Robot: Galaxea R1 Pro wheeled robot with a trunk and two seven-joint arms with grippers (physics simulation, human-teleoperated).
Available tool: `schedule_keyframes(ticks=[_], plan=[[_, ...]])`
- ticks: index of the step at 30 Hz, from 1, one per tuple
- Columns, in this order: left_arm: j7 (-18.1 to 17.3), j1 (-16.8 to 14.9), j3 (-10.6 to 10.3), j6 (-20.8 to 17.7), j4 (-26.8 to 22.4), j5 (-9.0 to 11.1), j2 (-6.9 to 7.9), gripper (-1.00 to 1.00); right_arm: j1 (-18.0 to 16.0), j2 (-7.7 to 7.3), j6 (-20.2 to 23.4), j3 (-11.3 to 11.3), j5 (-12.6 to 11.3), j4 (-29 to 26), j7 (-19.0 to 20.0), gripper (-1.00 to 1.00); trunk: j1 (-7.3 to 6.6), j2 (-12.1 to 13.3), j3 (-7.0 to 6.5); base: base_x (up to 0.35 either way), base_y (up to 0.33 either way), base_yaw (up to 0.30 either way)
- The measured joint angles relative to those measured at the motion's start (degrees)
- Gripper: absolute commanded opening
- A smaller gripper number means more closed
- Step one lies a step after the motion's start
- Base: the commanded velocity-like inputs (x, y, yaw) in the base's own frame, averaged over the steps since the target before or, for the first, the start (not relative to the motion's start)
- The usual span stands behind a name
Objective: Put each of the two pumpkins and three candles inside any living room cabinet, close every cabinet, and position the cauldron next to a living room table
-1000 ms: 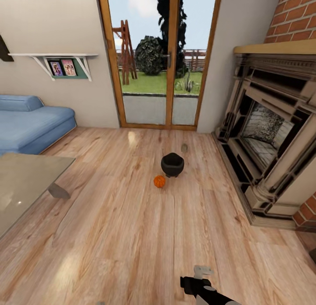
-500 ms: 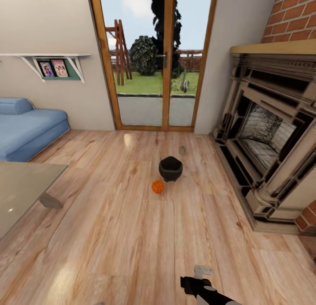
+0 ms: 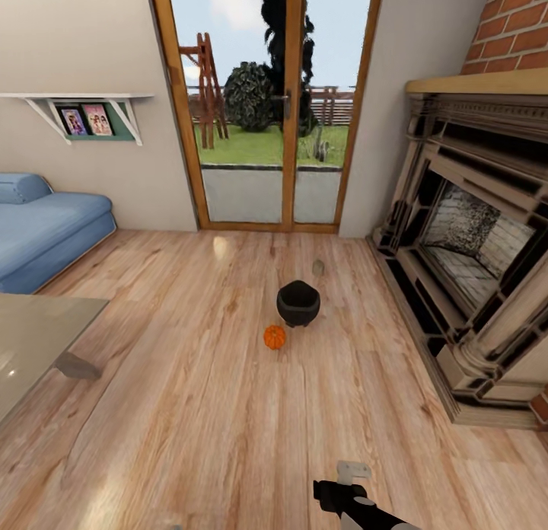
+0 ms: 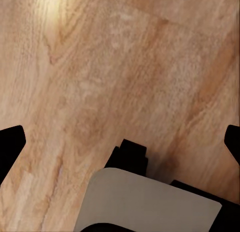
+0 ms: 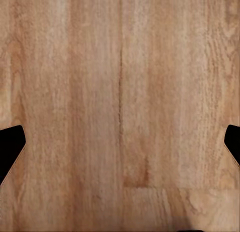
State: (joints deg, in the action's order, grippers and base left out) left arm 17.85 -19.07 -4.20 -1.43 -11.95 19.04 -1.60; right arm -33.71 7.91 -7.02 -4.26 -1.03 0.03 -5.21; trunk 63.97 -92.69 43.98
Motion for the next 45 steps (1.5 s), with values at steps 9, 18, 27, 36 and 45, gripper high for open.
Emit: schedule_keyframes(ticks=[9, 18, 27, 36, 45], plan=[[0.0, 0.0, 0.0, 0.0, 0.0, 0.0, 0.0, 1.0, 0.0, -0.06, 0.05, 0.0, -0.01, 0.0, -0.04, 1.0, 0.0, 0.0, 0.0, 0.258, 0.017, 0.0], [0.0, 0.0, 0.0, 0.0, 0.0, -0.03, 0.0, 1.0, 0.0, -0.02, 0.03, 0.0, -0.01, 0.0, -0.02, 1.0, 0.02, 0.0, 0.0, 0.148, 0.016, -0.02], [0.0, -0.01, 0.0, 0.0, 0.02, -0.04, 0.0, 1.0, 0.01, 0.08, -0.08, 0.0, -0.01, -0.02, -0.04, 1.0, 0.01, 0.0, 0.0, 0.266, 0.09, -0.128], [0.0, 0.0, 0.0, 0.0, 0.0, 0.0, 0.0, 1.0, 0.0, 0.02, -0.06, -0.01, -0.02, 0.0, -0.1, 1.0, 0.01, 0.0, 0.0, 0.238, 0.006, -0.032], [0.01, 0.0, 0.0, 0.0, 0.0, 0.0, 0.0, 1.0, 0.0, -0.08, -0.05, -0.05, -0.07, 0.0, -0.08, 1.0, 0.01, 0.0, 0.0, 0.2, 0.022, -0.001]])
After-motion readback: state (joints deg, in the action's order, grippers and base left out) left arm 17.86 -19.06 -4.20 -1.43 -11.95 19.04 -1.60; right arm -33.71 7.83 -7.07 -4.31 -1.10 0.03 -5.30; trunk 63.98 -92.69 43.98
